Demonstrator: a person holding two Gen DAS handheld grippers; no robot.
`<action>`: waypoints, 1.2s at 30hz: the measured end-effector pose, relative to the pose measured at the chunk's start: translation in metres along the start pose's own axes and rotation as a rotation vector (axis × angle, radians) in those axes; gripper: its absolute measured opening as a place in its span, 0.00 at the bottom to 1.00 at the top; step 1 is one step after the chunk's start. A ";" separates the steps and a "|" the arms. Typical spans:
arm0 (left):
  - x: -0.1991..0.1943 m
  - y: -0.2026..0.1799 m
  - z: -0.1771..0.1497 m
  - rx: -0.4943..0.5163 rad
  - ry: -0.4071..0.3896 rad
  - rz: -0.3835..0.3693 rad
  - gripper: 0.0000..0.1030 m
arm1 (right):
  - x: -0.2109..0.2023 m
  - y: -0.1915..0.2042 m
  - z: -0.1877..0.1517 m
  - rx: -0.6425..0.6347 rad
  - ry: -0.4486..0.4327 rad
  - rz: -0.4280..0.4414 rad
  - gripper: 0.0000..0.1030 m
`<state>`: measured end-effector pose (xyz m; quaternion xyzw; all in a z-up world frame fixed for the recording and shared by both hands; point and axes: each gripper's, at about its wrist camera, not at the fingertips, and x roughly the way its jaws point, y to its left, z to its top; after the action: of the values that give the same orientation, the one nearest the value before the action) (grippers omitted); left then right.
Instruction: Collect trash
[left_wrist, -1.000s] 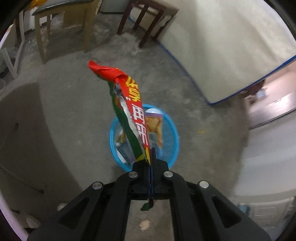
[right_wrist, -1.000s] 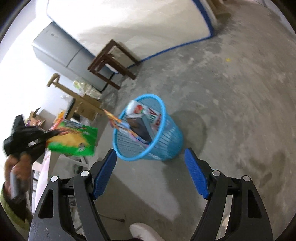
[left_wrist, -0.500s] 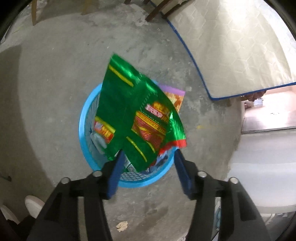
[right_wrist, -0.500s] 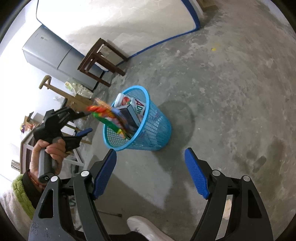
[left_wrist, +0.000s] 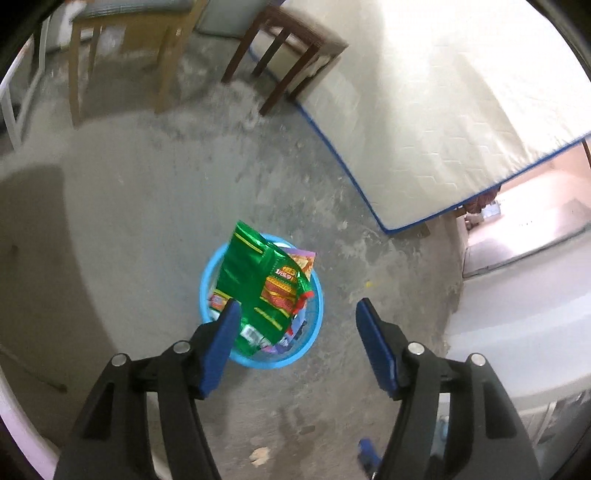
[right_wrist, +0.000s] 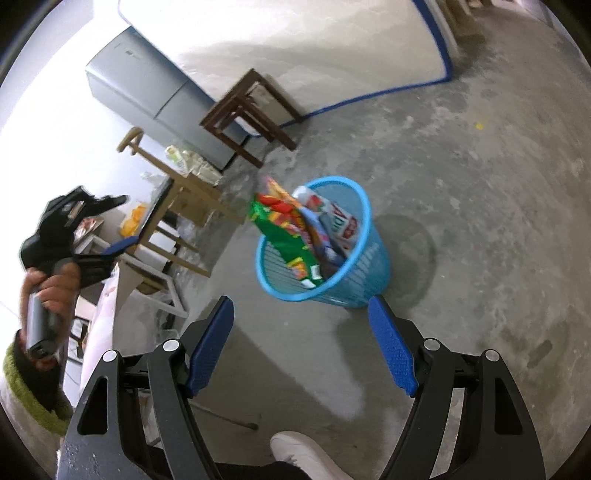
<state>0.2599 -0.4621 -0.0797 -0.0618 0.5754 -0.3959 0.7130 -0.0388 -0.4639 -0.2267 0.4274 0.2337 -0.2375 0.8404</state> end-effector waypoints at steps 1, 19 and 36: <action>-0.024 -0.004 -0.005 0.038 -0.011 -0.005 0.63 | -0.003 0.007 0.001 -0.019 -0.003 0.002 0.70; -0.345 0.080 -0.258 0.057 -0.541 0.336 0.95 | -0.109 0.219 -0.077 -0.667 -0.091 0.030 0.92; -0.405 0.133 -0.331 -0.130 -0.721 0.662 0.95 | -0.142 0.316 -0.162 -0.928 -0.128 -0.178 0.92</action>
<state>0.0278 0.0076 0.0512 -0.0529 0.3044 -0.0649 0.9489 0.0094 -0.1363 -0.0357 -0.0305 0.2988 -0.2050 0.9316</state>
